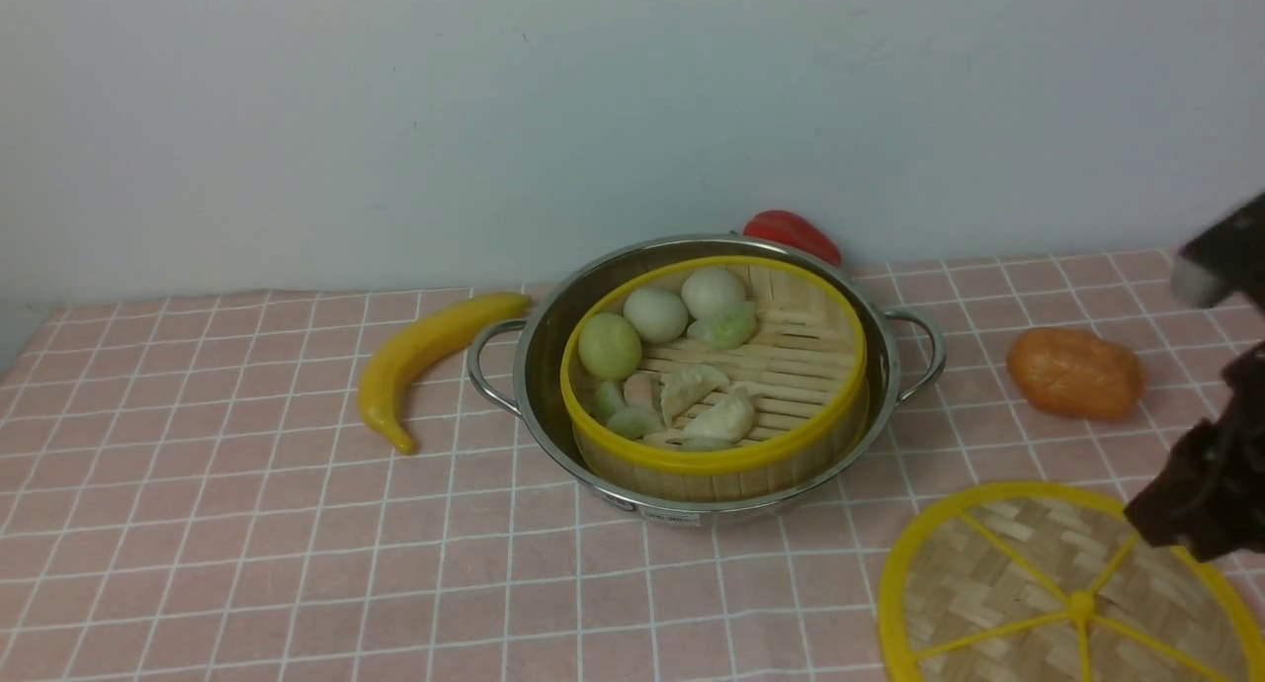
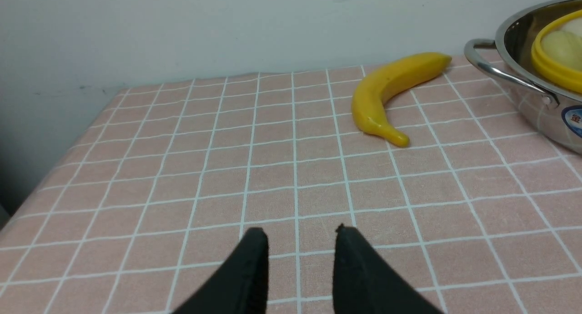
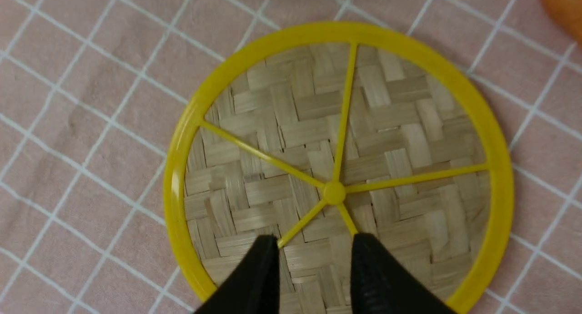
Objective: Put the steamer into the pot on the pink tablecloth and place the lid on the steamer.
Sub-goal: 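Move the gripper down to the bamboo steamer lid and grasp its center knob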
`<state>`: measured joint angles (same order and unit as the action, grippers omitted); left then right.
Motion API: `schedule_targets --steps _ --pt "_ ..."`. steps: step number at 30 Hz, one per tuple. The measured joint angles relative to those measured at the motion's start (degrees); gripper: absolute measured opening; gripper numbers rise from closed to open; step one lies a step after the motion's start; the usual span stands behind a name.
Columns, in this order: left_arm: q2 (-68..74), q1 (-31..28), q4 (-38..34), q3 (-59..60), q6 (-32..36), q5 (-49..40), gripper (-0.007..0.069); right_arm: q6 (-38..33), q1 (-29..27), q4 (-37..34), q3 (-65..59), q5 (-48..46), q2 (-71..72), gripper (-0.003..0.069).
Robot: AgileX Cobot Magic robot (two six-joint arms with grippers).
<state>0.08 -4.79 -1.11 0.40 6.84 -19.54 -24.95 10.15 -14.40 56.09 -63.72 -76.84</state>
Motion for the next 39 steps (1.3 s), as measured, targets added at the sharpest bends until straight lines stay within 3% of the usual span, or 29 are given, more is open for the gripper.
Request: schedule_targets --steps 6,12,34,39 --pt "0.00 0.00 0.00 0.00 0.00 0.00 0.0211 8.93 7.56 9.26 1.83 -0.04 -9.85 0.0242" --pt "0.00 0.00 0.00 0.00 0.00 0.00 0.0223 15.78 10.32 14.40 2.22 -0.10 -13.05 0.0242" --pt "0.00 0.00 0.00 0.00 0.00 0.00 0.0242 20.12 10.32 18.95 2.22 3.83 -22.49 0.0242" --pt "0.00 0.00 0.00 0.00 0.00 0.00 0.0242 20.25 10.32 18.31 2.22 3.77 -22.85 0.0156"
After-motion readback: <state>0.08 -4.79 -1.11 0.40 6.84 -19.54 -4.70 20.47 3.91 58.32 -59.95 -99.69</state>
